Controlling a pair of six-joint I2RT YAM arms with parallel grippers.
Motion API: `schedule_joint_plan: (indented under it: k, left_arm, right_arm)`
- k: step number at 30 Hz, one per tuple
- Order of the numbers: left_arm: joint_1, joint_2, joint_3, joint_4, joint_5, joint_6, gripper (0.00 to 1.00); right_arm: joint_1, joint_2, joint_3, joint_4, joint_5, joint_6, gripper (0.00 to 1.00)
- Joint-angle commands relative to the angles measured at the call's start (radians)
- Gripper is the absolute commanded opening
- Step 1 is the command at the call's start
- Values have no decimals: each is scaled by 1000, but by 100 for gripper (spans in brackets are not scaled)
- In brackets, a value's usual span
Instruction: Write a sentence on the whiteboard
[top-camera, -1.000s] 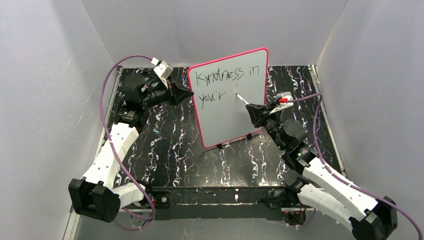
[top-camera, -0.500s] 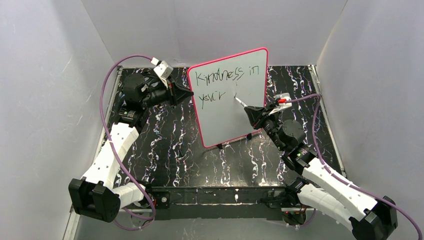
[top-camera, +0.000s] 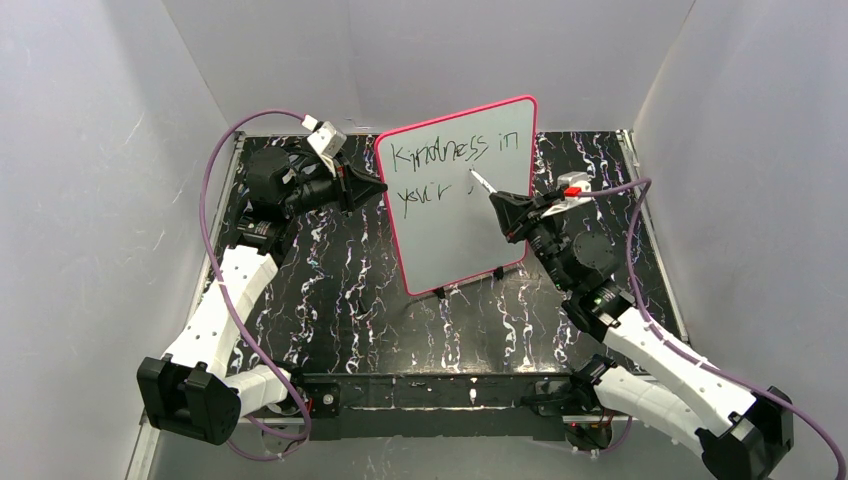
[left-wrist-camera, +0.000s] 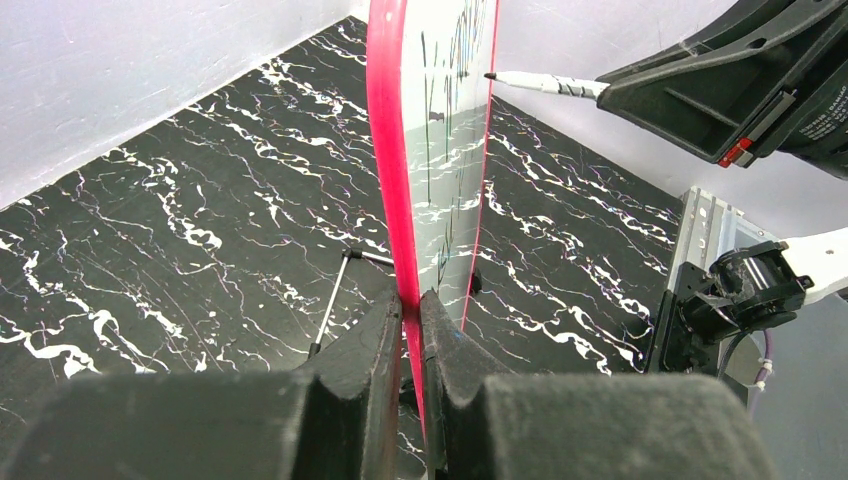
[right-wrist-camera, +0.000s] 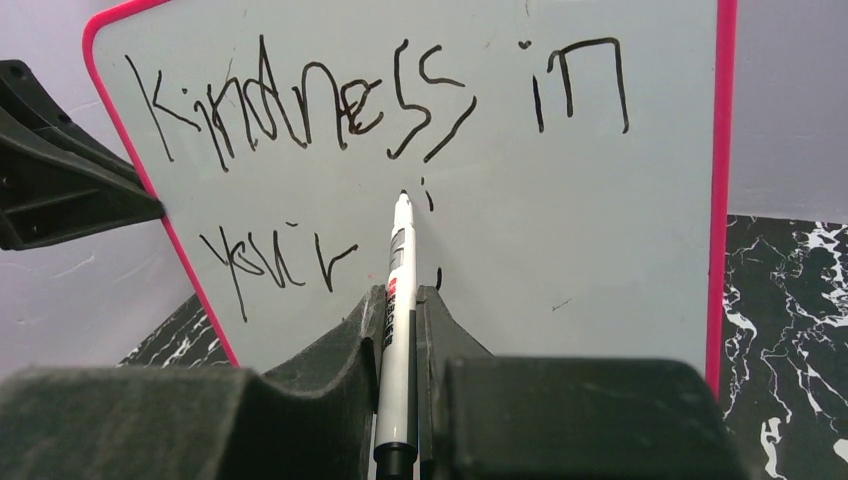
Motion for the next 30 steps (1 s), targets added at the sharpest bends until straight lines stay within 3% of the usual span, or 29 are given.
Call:
schedule_joint_plan:
  k: [1,30]
  left_arm:
    - [-11,-7,-11,-38,43,3,0]
    - [-13,-7,-8,-37,47,3,0]
  right_arm:
    - [-6,23,55,91,24,-44,1]
    - [-5,0,-26,-44,32,-10,1]
